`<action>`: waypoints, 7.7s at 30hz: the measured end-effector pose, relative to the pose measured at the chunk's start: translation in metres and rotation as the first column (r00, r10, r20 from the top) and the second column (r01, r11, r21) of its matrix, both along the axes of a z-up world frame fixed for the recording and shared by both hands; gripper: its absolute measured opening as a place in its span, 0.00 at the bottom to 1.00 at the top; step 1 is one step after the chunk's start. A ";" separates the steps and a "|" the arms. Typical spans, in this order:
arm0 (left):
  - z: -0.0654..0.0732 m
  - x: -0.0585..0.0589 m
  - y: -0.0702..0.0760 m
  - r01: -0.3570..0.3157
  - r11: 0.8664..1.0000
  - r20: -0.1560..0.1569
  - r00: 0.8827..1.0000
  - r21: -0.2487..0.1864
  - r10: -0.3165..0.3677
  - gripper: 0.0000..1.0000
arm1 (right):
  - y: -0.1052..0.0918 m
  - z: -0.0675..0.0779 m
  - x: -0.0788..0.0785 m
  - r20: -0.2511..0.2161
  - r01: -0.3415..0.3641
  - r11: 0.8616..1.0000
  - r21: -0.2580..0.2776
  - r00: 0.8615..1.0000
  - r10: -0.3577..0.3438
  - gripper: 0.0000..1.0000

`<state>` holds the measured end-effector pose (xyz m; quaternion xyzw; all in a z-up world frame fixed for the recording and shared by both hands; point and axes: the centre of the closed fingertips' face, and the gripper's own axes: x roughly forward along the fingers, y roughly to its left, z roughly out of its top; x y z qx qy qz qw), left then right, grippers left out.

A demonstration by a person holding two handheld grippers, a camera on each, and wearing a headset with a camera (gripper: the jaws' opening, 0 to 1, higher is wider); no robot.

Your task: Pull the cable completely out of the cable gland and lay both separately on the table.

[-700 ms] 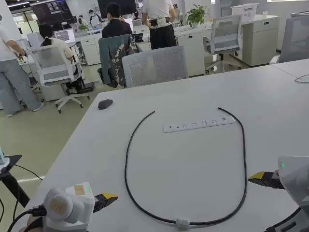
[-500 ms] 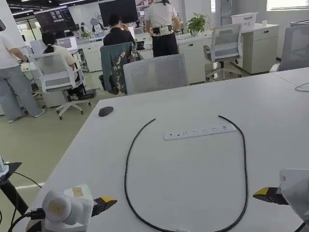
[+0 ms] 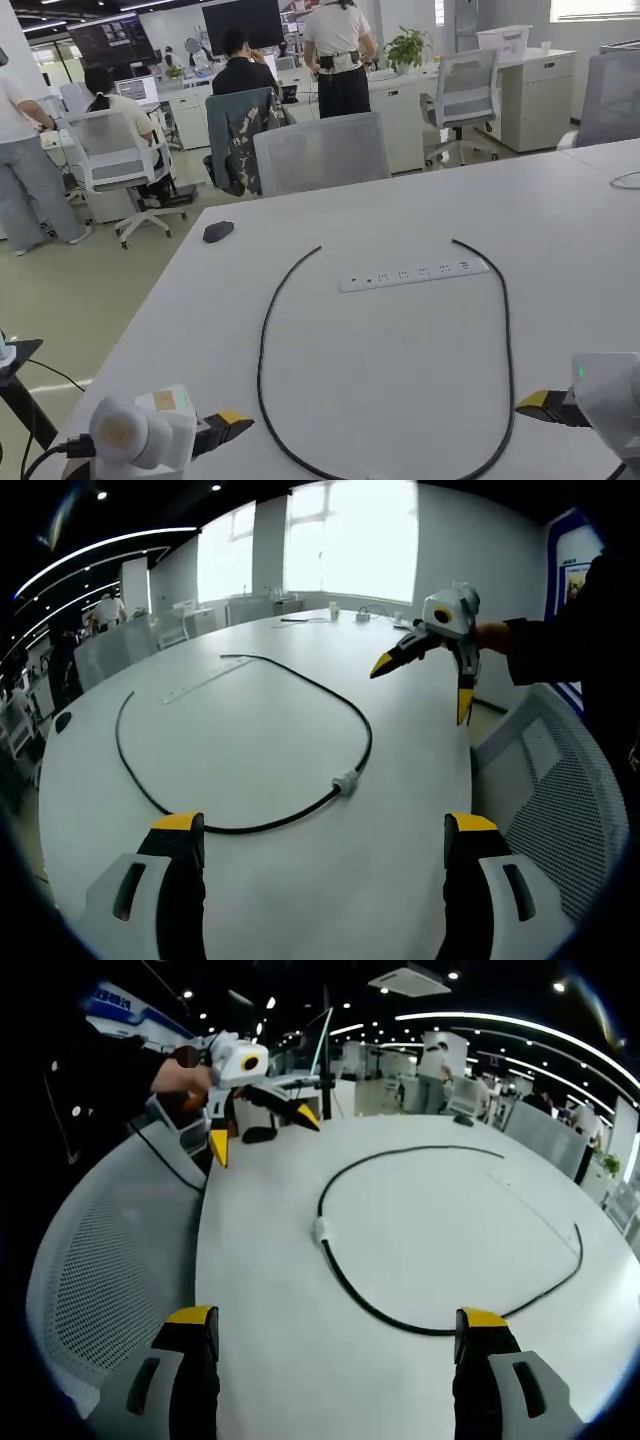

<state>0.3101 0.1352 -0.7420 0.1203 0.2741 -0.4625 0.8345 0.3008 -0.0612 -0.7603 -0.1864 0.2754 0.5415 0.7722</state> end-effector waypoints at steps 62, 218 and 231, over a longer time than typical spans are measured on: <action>-0.022 0.011 -0.024 0.061 0.998 0.005 0.998 -0.024 -0.061 0.90 | 0.093 -0.027 0.023 -0.084 -0.070 0.987 0.144 0.993 0.082 0.48; 0.033 -0.047 -0.130 0.399 0.896 0.085 0.917 -0.193 -0.390 0.15 | 0.072 0.051 -0.042 -0.280 -0.105 0.896 0.433 0.929 0.244 0.16; 0.033 -0.045 -0.130 0.386 0.900 0.067 0.922 -0.204 -0.381 0.15 | 0.078 0.051 -0.042 -0.228 -0.139 0.900 0.414 0.941 0.250 0.07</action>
